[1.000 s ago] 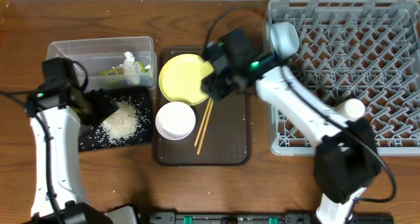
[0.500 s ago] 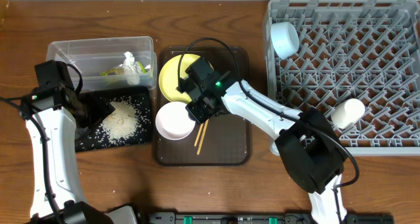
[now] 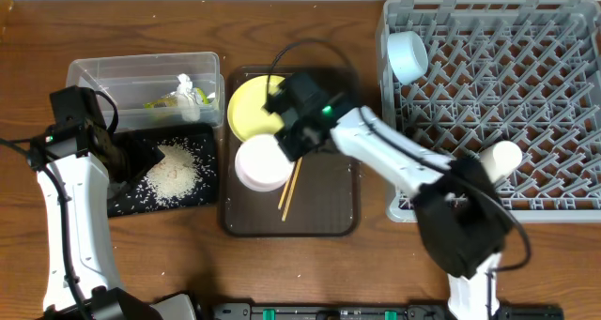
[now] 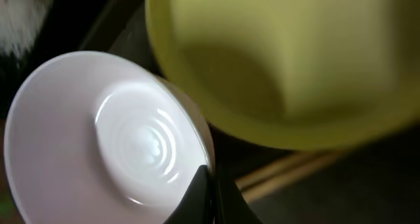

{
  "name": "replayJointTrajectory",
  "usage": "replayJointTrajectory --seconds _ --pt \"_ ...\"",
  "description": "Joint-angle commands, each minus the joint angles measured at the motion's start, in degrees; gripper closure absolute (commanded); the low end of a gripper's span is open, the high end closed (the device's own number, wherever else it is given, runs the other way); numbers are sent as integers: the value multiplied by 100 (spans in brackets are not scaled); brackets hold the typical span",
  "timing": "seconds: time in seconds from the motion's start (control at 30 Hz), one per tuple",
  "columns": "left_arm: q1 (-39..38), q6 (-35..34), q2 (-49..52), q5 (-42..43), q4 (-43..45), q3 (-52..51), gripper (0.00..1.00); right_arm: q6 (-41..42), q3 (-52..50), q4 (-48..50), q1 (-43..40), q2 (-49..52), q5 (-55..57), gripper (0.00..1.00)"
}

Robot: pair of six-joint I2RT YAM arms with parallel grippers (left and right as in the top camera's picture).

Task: Sort waste into correct bins and load items into the dishwasher rack
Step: 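Carry the white bowl into the rack beside the blue bowl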

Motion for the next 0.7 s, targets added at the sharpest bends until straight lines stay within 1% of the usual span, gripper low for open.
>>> replayJointTrajectory --seconds 0.0,0.07,0.17,0.3,0.37,0.4,0.53,0.67 --pt "24 -74 -46 -50 -15 28 15 -131 35 31 -424 -848 452 99" --pt "24 -74 -46 -50 -15 28 15 -146 35 42 -691 -1169 960 99" --pt "24 -74 -46 -50 -13 28 15 -299 35 153 -1084 -1554 2039 99" --pt "24 -74 -46 -50 7 28 14 -942 35 525 -1620 -1801 3499 99" --pt "24 -74 -46 -50 15 28 14 -1320 35 828 -1875 -1812 4035 99" --pt "24 -74 -46 -50 28 28 15 -1683 33 1121 -2076 -1805 4343 99" --pt "24 -76 -46 -50 33 28 14 -2931 33 1851 -2529 -1698 4518 99" --pt "24 -76 -46 -50 33 28 15 -3864 33 2524 -2907 -1456 4760 99"
